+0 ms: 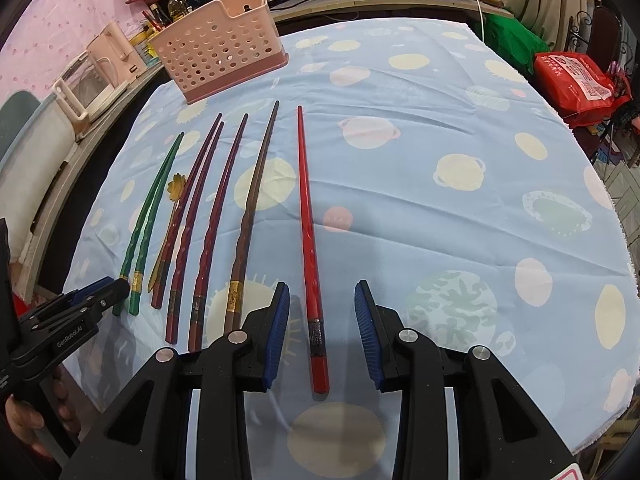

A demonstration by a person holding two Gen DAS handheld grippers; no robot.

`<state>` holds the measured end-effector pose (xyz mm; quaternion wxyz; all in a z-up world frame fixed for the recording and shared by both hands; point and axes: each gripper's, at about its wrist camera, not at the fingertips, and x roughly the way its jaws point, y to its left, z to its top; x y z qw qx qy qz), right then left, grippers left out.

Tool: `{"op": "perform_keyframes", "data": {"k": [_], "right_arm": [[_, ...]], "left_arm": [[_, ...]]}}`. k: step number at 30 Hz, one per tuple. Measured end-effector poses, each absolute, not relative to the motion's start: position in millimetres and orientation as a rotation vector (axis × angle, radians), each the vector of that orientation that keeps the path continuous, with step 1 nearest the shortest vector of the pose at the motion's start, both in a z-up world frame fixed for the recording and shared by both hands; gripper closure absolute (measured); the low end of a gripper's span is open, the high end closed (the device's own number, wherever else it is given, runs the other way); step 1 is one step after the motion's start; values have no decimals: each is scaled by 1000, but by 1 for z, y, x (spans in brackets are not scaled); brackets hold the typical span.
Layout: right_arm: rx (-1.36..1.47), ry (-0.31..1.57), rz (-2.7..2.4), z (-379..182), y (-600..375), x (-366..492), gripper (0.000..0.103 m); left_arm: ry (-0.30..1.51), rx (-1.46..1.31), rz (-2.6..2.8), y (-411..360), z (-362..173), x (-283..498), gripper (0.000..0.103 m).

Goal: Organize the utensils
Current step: 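Grasp a green chopstick with the left tool while the right tool grasps a red chopstick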

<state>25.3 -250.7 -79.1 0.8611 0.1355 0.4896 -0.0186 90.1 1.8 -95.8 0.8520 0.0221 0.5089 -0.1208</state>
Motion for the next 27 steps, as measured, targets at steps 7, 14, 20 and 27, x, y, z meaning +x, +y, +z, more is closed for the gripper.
{"op": "perform_keyframes", "data": {"k": [7,14,20,27], "right_arm": [[248,1033,-31,-82,-244,20,73],[235,1034,-29,-84,-244,11,82],[236,1034,-31,-85,-245,8,95],[238,1022,-24,-81,-244,1,96]], "left_arm": [[1074,39,-268,0,-96,88,95],[1078,32,-270,0,-96,86,96],[1080,23,-272,1,-96,83,96],[1090,-8,-279,6,-94,74,96]]}}
